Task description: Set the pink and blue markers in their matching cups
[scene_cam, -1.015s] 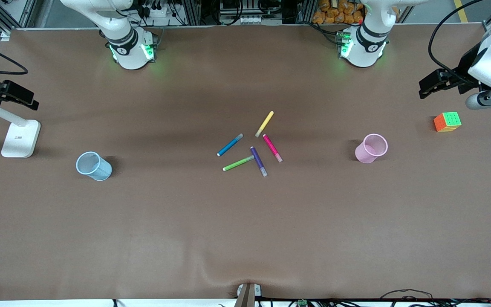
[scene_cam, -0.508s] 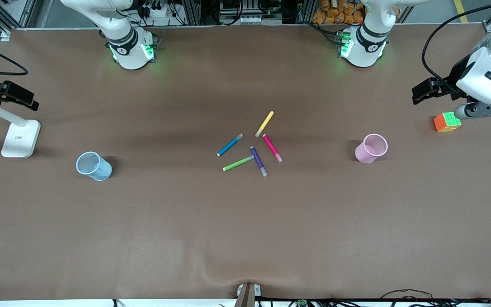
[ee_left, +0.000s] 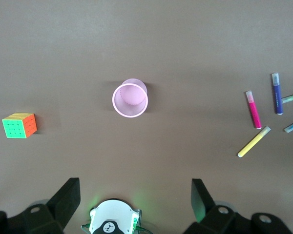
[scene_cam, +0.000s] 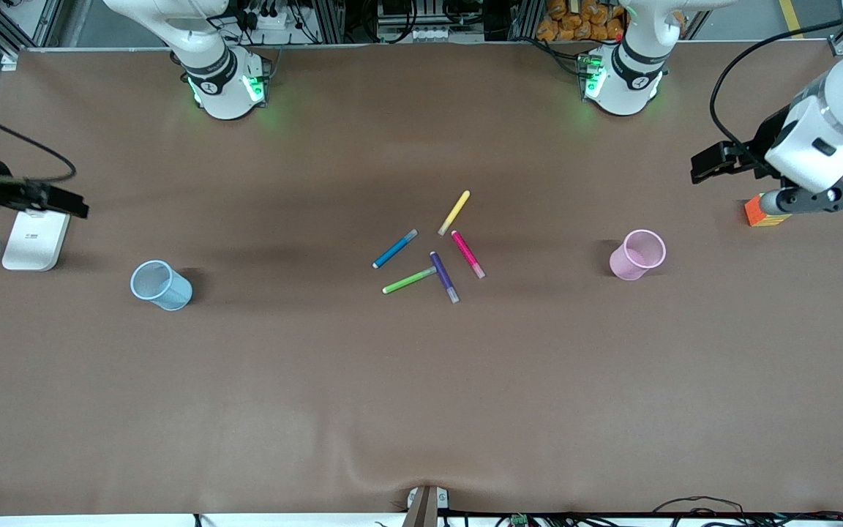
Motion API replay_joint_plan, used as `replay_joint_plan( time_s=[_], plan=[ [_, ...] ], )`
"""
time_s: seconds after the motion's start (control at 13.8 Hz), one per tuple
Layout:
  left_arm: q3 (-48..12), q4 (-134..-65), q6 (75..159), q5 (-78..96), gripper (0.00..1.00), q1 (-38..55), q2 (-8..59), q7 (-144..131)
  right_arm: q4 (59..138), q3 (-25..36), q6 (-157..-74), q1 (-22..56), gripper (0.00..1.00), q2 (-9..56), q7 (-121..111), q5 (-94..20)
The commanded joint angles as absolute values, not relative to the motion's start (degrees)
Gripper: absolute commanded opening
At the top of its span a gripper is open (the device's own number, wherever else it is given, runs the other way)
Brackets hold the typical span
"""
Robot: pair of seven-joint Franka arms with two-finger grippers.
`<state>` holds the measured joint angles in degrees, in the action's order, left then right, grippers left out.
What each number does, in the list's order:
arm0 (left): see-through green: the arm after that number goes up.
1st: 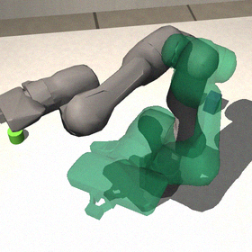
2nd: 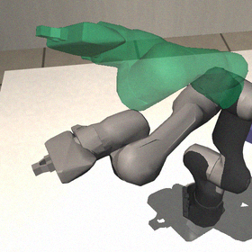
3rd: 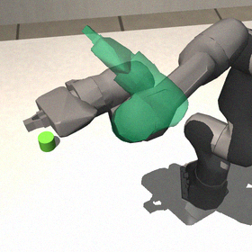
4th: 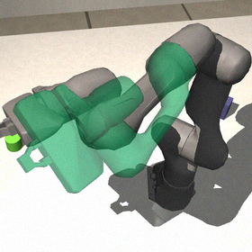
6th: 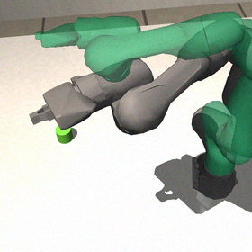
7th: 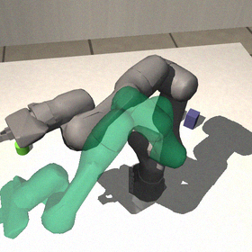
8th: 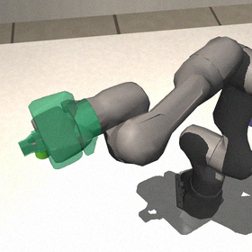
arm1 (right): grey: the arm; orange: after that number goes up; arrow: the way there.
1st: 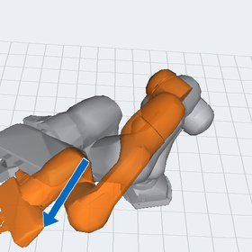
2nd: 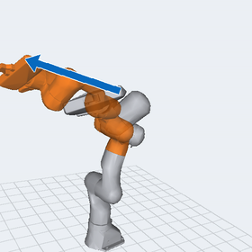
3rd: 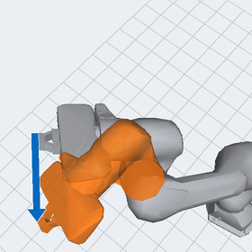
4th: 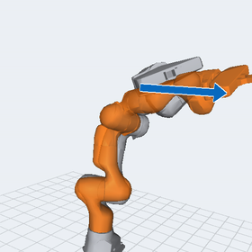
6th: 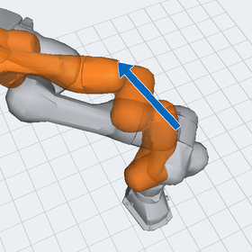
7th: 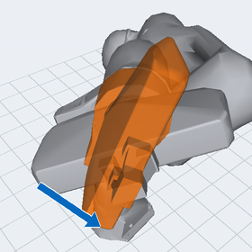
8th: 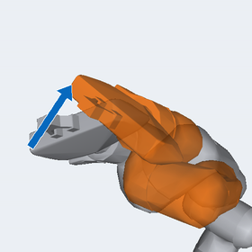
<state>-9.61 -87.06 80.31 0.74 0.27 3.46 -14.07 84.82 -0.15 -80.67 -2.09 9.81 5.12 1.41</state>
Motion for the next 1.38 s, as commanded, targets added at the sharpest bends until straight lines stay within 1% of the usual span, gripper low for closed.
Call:
replay_joint_plan(
  time_s=[0.0,0.15,0.29,0.51,0.73,0.87,1.16,1.31],
  plan=[
    [-10.45,-86.13,78.84,1.58,1.0,0.62,5.18,-14.06,84.11,-0.79,-77.71,-2.9,1.0,10.54,6.06,2.46],
    [-11.07,-86.04,77.87,1.84,1.0,0.7,6.5,-14.15,84.2,-0.97,-77.26,-2.02,1.0,12.56,11.66,2.11],
    [-11.77,-85.96,77.87,1.85,1.0,1.57,7.99,-17.9,84.29,-0.97,-76.99,-0.19,1.0,13.27,15.89,1.67],
    [-11.87,-85.43,77.87,1.85,1.0,4.73,12.2,-24.76,85.6,-0.97,-77.69,2.19,1.0,16.07,20.47,1.58],
    [-11.95,-85.43,77.87,3.15,1.0,6.85,16.24,-29.96,86.57,-1.05,-79.54,2.55,1.0,19.59,22.93,1.14],
    [-11.87,-85.34,78.22,7.81,1.0,7.03,18.8,-32.94,89.46,-0.97,-80.24,4.38,1.0,18.9,28.09,-2.62],
    [-11.78,-85.43,80.41,7.56,1.0,9.49,21.97,-33.57,91.75,-1.05,-83.13,7.21,1.0,18.63,36.2,-3.34],
    [-11.6,-85.43,82.52,6.77,1.0,10.89,23.72,-33.57,97.35,-1.06,-88.56,8.43,1.0,16.02,37.96,-4.65]
  ],
)
